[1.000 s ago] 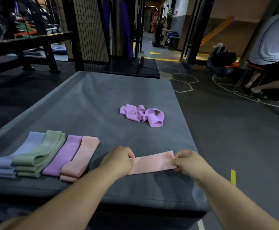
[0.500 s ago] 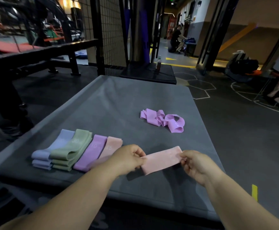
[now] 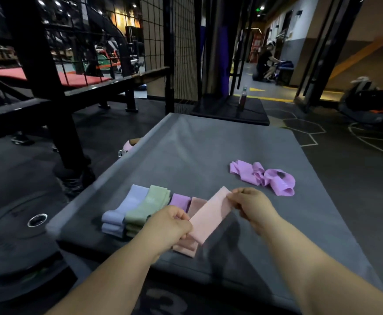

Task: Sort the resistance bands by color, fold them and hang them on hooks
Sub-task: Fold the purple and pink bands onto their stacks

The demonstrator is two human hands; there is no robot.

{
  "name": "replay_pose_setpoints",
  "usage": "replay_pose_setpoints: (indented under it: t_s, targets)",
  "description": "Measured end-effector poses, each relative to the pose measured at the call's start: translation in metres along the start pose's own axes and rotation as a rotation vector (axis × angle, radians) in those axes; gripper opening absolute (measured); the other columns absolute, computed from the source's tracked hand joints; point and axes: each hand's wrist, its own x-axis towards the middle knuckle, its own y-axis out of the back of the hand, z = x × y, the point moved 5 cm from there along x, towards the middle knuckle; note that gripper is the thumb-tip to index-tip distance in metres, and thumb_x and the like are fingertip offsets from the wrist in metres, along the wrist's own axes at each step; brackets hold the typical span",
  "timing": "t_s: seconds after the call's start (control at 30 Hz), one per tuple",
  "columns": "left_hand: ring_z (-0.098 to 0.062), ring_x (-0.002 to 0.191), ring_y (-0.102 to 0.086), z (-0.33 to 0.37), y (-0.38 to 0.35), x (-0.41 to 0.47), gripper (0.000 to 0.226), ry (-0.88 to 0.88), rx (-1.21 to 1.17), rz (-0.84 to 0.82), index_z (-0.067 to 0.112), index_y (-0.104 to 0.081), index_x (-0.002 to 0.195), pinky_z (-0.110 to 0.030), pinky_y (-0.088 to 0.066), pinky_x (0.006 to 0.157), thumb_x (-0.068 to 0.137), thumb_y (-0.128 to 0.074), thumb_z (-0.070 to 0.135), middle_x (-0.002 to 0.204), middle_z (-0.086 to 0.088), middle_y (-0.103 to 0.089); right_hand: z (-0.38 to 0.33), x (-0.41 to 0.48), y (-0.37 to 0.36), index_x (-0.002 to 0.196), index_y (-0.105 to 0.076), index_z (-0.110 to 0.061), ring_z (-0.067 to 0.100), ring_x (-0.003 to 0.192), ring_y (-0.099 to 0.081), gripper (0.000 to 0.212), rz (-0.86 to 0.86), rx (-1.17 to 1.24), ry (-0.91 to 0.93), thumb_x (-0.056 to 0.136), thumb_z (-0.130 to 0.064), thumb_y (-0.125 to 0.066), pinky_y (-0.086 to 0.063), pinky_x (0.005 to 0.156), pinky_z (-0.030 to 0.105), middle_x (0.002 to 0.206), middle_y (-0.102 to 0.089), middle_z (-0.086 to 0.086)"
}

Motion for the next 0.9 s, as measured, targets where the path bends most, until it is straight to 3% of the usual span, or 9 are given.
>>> replay_pose_setpoints:
  t_s: [0.07, 0.23, 0.3, 0.43, 0.63, 0.77, 0.83, 0.9]
  targets:
    - [-0.014, 0.055, -0.054, -0.008, 0.009, 0.003, 0.015, 0.019, 0.033, 0.028, 0.015, -0.062, 0.073, -0.029, -0.043, 0.061, 0.060, -0.064, 0.022, 0.051, 0.004, -0.060, -0.007, 0.008, -0.017, 0.071, -0.065, -0.016, 0.014, 0.057, -0.047, 0.017, 0.005, -0.018, 0.022, 0.087, -0.008, -0.065, -0.036, 0.050, 0.022, 0.066, -0.061, 0.001]
    - [-0.015, 0.077, -0.063, -0.019, 0.022, 0.010, 0.008, -0.003, 0.292, 0.113, 0.024, -0.060, 0.079, -0.027, -0.048, 0.070, 0.075, -0.067, 0.024, 0.077, 0.006, -0.067, -0.014, 0.020, -0.047, 0.072, -0.068, -0.022, 0.012, 0.068, -0.059, 0.010, 0.039, -0.253, 0.096, 0.082, -0.019, -0.070, -0.050, 0.071, 0.029, 0.072, -0.068, -0.007]
    - [-0.012, 0.085, -0.062, -0.018, 0.023, 0.011, 0.011, -0.016, 0.375, 0.116, 0.027, -0.059, 0.087, -0.023, -0.045, 0.070, 0.078, -0.066, 0.029, 0.091, 0.009, -0.066, -0.013, 0.022, -0.052, 0.077, -0.067, -0.023, 0.012, 0.078, -0.061, 0.006, 0.055, -0.325, 0.112, 0.082, -0.021, -0.070, -0.048, 0.076, 0.026, 0.081, -0.069, -0.007]
    - [-0.013, 0.101, -0.061, -0.025, 0.019, 0.017, 0.032, -0.008, 0.467, 0.053, 0.028, -0.062, 0.114, -0.022, -0.047, 0.085, 0.082, -0.064, 0.034, 0.113, 0.007, -0.064, -0.009, 0.026, -0.061, 0.083, -0.066, -0.025, 0.011, 0.081, -0.059, 0.003, 0.028, -0.443, 0.140, 0.086, -0.025, -0.067, -0.039, 0.072, 0.021, 0.085, -0.067, -0.007]
    - [-0.009, 0.081, -0.062, -0.030, 0.017, 0.019, 0.013, -0.017, 0.526, 0.034, 0.028, -0.066, 0.086, -0.020, -0.042, 0.061, 0.080, -0.062, 0.038, 0.089, 0.008, -0.068, -0.006, 0.025, -0.065, 0.085, -0.064, -0.028, 0.012, 0.081, -0.059, 0.004, 0.031, -0.533, 0.175, 0.088, -0.025, -0.063, -0.040, 0.072, 0.021, 0.084, -0.065, -0.010]
    - [-0.013, 0.061, -0.051, -0.026, 0.017, 0.018, 0.023, -0.040, 0.554, 0.047, 0.022, -0.056, 0.063, -0.024, -0.036, 0.054, 0.080, -0.060, 0.037, 0.067, 0.006, -0.057, -0.002, 0.024, -0.066, 0.081, -0.062, -0.030, 0.011, 0.078, -0.059, 0.008, 0.049, -0.537, 0.201, 0.086, -0.026, -0.064, -0.039, 0.068, 0.021, 0.080, -0.064, -0.012]
    - [-0.013, 0.060, -0.046, -0.023, 0.017, 0.016, 0.025, -0.039, 0.562, 0.049, 0.021, -0.053, 0.063, -0.025, -0.036, 0.055, 0.081, -0.059, 0.037, 0.065, 0.006, -0.051, -0.001, 0.023, -0.068, 0.078, -0.061, -0.031, 0.011, 0.077, -0.058, 0.011, 0.056, -0.543, 0.228, 0.086, -0.024, -0.063, -0.039, 0.068, 0.021, 0.081, -0.064, -0.011]
    - [-0.015, 0.069, -0.054, -0.022, 0.017, 0.016, 0.021, -0.039, 0.560, 0.044, 0.020, -0.061, 0.074, -0.026, -0.043, 0.064, 0.082, -0.058, 0.040, 0.074, 0.004, -0.058, 0.001, 0.023, -0.070, 0.076, -0.062, -0.031, 0.012, 0.078, -0.059, 0.013, 0.066, -0.546, 0.246, 0.086, -0.023, -0.062, -0.039, 0.068, 0.022, 0.085, -0.065, -0.008]
